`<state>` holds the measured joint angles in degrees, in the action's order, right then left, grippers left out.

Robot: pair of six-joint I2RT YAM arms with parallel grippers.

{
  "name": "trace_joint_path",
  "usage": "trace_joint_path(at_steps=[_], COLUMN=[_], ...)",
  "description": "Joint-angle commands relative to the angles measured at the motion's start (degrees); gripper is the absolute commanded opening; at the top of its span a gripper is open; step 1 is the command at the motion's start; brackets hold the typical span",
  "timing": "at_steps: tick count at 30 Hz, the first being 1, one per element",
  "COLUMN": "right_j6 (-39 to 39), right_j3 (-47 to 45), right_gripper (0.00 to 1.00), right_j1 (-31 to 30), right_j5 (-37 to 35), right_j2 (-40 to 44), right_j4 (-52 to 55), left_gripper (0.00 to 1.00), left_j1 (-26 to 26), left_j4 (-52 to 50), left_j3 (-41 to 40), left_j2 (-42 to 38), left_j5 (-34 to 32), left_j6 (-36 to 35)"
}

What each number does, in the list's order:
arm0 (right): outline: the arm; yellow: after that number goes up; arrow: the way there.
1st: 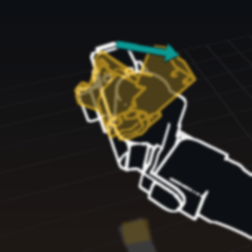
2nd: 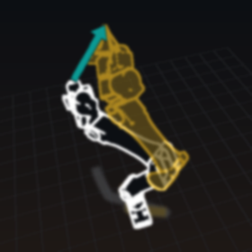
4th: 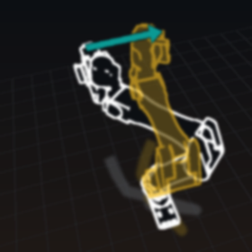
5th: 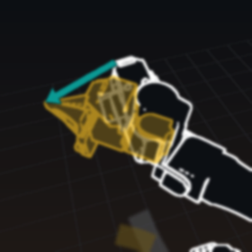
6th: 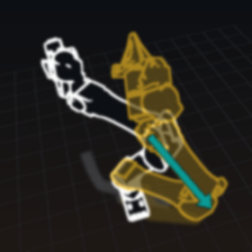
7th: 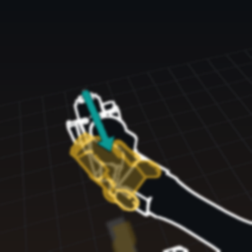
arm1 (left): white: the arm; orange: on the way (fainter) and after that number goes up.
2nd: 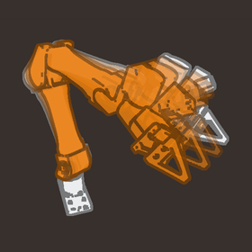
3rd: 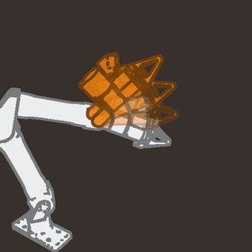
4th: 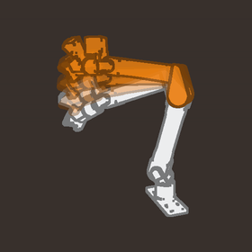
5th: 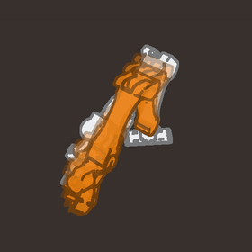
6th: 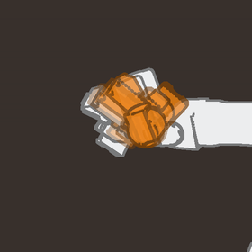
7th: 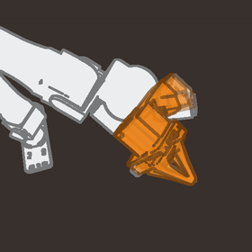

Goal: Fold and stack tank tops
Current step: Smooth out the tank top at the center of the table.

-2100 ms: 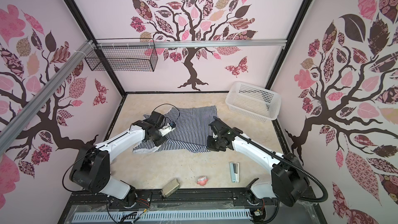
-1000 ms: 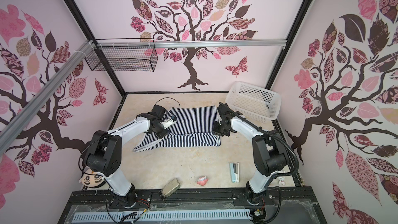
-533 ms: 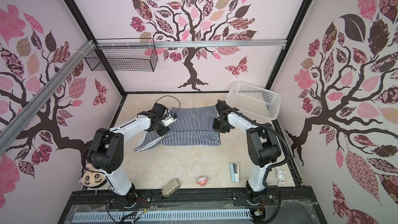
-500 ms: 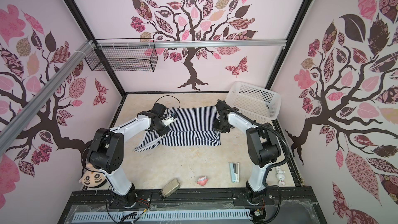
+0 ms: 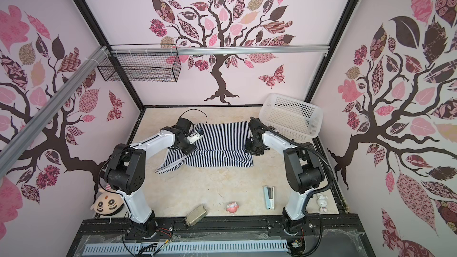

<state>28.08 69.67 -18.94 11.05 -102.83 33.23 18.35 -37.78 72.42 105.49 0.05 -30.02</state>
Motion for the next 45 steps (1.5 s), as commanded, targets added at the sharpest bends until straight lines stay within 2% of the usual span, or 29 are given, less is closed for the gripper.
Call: trace_joint_path(at_steps=[1,10,21,28,31,36,45], right_j6=[-0.35,-0.21,-0.34,-0.57,-0.57,-0.6,-0.31], right_j3=[-0.7,0.42,-0.24,-0.48,-0.59,0.15,4.24], right_gripper=[0.36,0.33,0.26,0.26,0.19,0.01,0.0], right_j1=[0.22,0.27,0.13,0.07,-0.12,-0.16,-0.19], right_j5=[1.53,-3.66,-0.68,-0.75,-0.75,-0.43,-2.17], right_j2=[-1.43,-3.76,-5.55,-5.38,-4.66,-3.74,-1.16], right_j4=[-1.37,-0.61,-2.2,-2.07,-2.21,-1.6,0.91], left_gripper=[0.04,0.05,0.05,0.05,0.05,0.05,0.05], left_j1=[-0.32,-0.33,-0.33,-0.33,-0.33,-0.33,-0.32], left_j4=[0.72,0.93,0.82,0.78,0.92,1.11,1.46], left_j3=[-0.08,-1.58,-1.54,-1.31,-1.39,-1.58,-1.66], left_j2=[0.77,-0.1,-0.02,0.24,0.33,0.42,0.57], left_j5=[0.41,1.07,1.57,1.79,1.87,1.88,1.53], left_j6=[0.5,1.01,1.54,1.89,1.98,2.06,1.86])
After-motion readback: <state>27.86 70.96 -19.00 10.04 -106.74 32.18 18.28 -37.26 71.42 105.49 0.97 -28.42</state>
